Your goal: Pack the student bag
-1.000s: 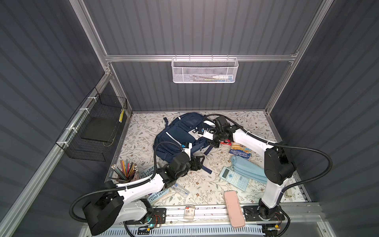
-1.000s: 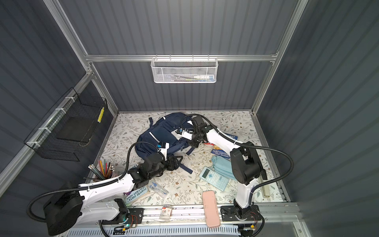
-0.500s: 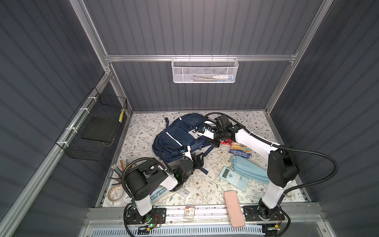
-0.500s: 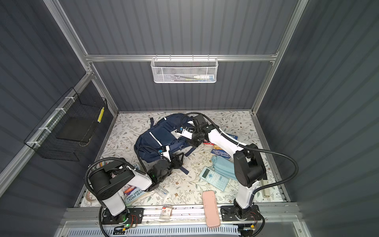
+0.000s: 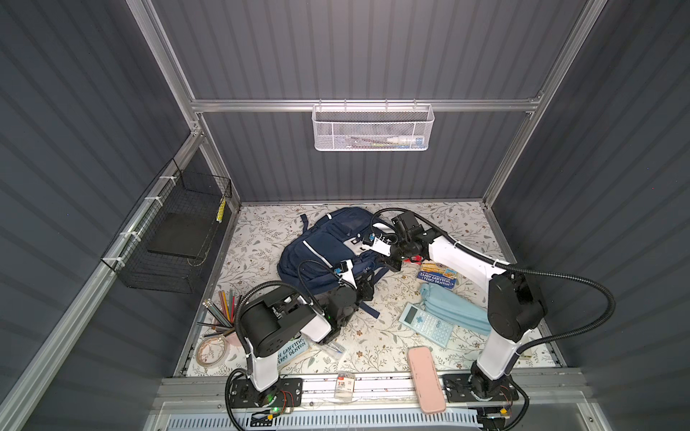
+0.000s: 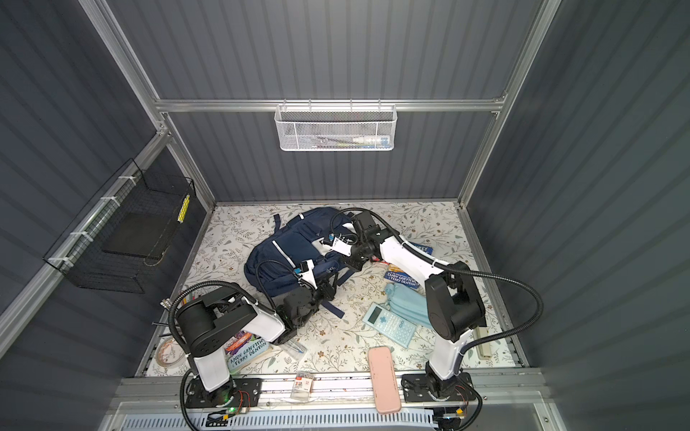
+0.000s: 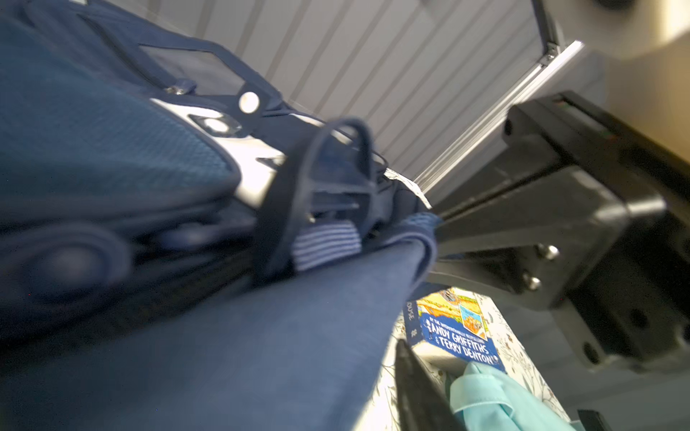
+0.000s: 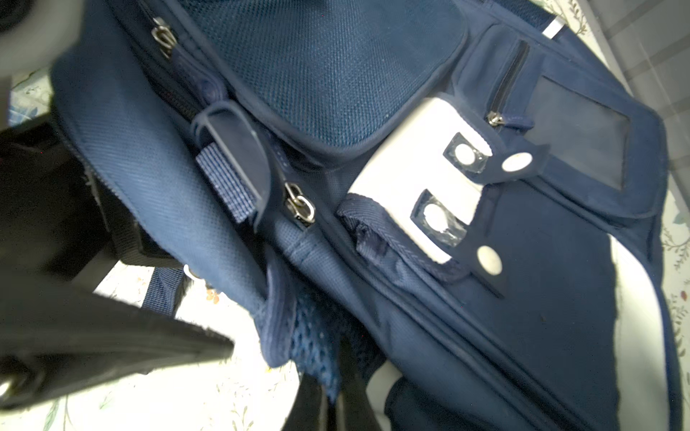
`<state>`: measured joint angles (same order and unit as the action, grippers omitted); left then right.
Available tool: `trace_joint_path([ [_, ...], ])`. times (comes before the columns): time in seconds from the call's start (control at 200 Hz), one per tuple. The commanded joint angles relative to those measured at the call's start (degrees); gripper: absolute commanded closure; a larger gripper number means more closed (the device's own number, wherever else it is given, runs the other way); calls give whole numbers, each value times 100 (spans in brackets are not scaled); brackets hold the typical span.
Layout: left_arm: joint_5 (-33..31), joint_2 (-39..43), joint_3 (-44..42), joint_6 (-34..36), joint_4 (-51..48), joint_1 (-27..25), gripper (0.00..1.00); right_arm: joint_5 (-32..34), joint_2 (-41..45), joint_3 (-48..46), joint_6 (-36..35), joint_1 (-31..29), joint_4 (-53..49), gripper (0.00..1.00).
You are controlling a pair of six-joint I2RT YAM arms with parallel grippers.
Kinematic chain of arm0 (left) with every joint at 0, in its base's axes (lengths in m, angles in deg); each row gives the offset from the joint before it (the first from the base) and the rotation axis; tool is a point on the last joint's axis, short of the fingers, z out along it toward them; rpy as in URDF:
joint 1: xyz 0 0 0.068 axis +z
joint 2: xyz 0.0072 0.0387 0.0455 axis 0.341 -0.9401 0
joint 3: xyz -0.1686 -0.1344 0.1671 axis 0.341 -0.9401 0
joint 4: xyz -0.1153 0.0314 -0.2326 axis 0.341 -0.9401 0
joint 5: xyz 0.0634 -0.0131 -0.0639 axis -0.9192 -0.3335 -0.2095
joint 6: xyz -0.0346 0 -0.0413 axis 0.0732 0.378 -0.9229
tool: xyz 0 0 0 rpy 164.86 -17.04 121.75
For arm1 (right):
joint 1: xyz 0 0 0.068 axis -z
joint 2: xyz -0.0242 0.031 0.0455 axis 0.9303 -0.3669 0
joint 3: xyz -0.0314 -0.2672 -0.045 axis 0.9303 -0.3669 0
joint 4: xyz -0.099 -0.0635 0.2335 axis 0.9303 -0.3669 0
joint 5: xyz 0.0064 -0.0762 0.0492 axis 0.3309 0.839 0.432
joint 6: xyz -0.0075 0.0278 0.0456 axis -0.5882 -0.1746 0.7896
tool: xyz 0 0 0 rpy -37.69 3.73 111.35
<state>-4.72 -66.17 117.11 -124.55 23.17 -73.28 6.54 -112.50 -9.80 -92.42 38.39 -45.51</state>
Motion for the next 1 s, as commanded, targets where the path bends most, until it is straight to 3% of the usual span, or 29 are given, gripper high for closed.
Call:
trace_joint_path([
  [0.0, -156, 216, 36, 56, -77, -24, 73, -346, 215, -5, 33, -3, 15, 100],
  [0.055, -209, 260, -30, -11, -156, -19, 81, -320, 223, -10, 36, -6, 38, 100],
  [0.12, -219, 319, -75, -67, -253, -15, 100, -308, 248, -56, 38, 2, 102, 100],
  [0.52, -103, 1181, -207, -673, -2077, 9, 100, -99, 271, -71, 60, 112, 169, 100],
  [0.72, 217, 1315, -384, -553, -1810, 61, 100, -52, 335, -126, 69, 114, 201, 100],
  [0.931, 99, 2629, -69, -406, -4220, 94, 100, 51, 386, -242, 33, 181, 273, 100],
  [0.996, 297, 2879, -59, -478, -4566, 255, 100, 112, 385, -228, 35, 170, 302, 100],
])
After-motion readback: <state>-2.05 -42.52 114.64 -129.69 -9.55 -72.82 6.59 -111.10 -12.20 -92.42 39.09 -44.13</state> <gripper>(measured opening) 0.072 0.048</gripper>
